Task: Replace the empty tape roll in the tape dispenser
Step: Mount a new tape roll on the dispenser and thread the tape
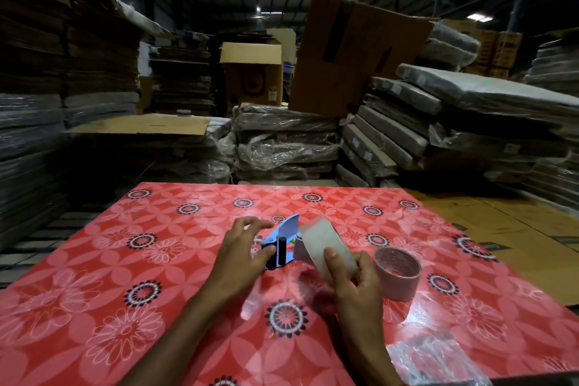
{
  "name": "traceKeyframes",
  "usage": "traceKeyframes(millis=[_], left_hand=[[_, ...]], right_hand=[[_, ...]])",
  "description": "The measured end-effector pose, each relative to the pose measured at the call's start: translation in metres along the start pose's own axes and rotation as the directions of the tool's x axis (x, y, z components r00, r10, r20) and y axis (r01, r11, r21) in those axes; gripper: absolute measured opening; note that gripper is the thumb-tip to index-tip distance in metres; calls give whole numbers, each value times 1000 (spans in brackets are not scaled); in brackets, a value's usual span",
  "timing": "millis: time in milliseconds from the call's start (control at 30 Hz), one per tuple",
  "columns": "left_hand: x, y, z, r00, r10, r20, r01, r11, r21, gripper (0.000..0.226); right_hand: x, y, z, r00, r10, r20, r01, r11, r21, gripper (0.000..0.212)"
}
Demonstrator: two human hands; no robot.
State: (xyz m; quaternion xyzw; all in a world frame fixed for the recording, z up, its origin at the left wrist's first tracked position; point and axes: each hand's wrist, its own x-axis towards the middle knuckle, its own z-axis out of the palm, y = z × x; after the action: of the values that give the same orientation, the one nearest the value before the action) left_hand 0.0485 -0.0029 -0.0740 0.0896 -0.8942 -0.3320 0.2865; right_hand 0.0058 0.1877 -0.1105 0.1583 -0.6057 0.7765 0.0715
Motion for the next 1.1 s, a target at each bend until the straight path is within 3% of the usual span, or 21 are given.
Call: traceKeyframes(millis=[100, 200, 367, 600, 800, 967, 1100], left_hand=[[16, -5, 12, 988, -6, 152, -20, 986, 168, 51], [24, -6, 21, 973, -1, 230, -50, 975, 218, 42], [16, 0, 21, 981, 42, 190, -101, 943, 316, 20], [-32, 21, 3, 993, 28, 115, -85, 846, 526, 34], [-68, 32, -10, 994, 11, 110, -63, 874, 483, 49], [-71, 27, -17, 1000, -26, 17, 18, 933, 360, 67], [-69, 18, -10, 986, -96, 134, 77, 988, 137, 97]], right_hand=[[3, 3, -1, 997, -57, -50, 51, 993, -108, 56], [4, 2, -2, 988, -122, -93, 104, 979, -178, 66], [2, 1, -1, 980, -175, -94, 150, 961, -232, 64], [2, 1, -2, 979, -188, -72, 165, 955, -248, 53], [-5, -8, -2, 966, -258, 6, 245, 908, -339, 41], [-9, -14, -1, 947, -305, 105, 320, 846, -426, 31], [-10, -13, 1, 921, -339, 192, 390, 784, -483, 30]])
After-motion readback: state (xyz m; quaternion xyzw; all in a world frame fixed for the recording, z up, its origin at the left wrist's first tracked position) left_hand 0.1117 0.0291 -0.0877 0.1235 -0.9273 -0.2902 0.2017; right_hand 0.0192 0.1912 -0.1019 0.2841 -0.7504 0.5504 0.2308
